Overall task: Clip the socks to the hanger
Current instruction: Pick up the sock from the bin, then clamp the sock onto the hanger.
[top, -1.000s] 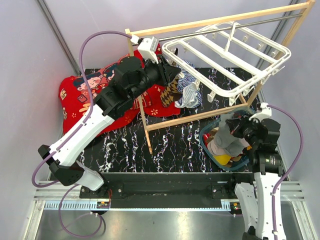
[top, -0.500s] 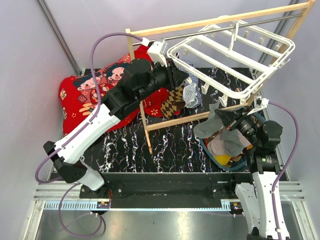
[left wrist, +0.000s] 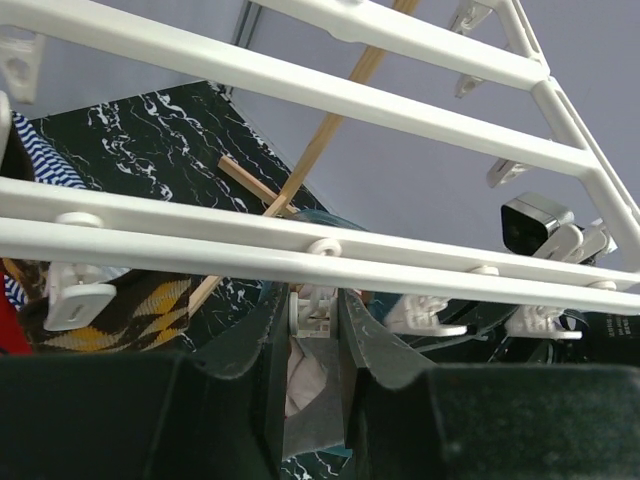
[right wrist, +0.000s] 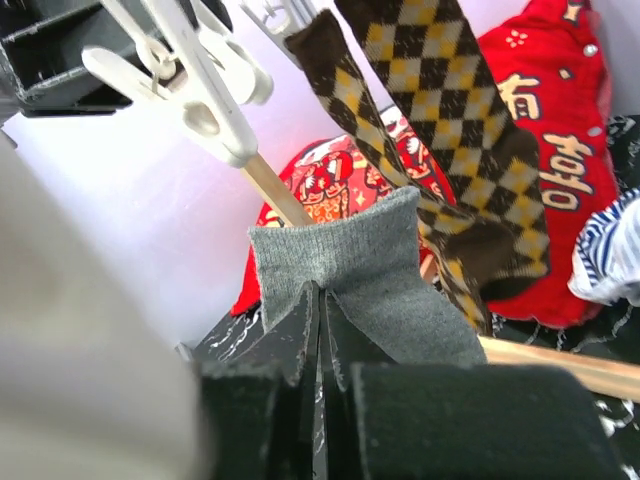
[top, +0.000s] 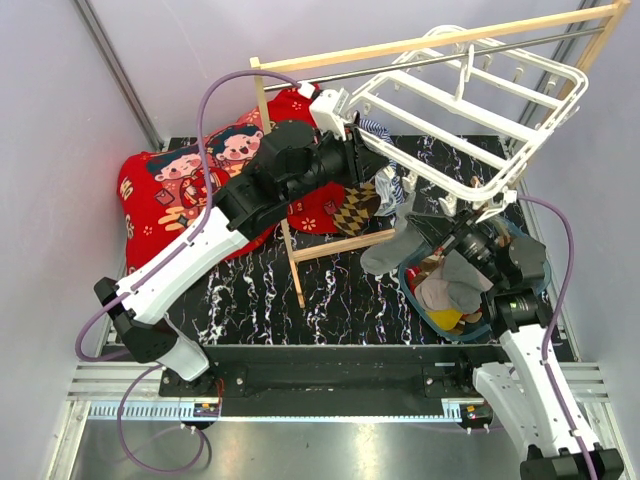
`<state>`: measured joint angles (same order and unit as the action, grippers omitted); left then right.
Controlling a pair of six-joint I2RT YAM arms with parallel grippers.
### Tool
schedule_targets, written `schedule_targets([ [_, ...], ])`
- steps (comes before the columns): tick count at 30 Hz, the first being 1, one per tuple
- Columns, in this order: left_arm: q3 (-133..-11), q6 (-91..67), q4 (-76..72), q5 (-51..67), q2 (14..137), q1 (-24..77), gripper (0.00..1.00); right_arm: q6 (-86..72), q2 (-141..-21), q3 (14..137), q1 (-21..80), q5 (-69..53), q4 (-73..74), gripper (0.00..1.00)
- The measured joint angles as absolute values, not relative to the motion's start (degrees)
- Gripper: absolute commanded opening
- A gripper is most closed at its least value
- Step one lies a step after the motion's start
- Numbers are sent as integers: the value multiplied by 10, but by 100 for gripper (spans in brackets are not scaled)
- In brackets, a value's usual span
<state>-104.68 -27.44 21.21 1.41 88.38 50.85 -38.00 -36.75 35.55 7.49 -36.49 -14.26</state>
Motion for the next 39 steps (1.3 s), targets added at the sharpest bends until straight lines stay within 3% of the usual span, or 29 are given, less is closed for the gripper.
schedule_targets([
  [13, -1048, -295, 216, 60, 884, 519, 0, -384, -407, 354, 96, -336, -224, 0],
  [25, -1077, -295, 244, 60, 884, 520, 0, -303, -275, 311, 97, -321, -165, 0],
  [39, -1099, -299, 274, 59, 914, 525, 0, -244, -352, 310, 97, -327, -255, 0],
])
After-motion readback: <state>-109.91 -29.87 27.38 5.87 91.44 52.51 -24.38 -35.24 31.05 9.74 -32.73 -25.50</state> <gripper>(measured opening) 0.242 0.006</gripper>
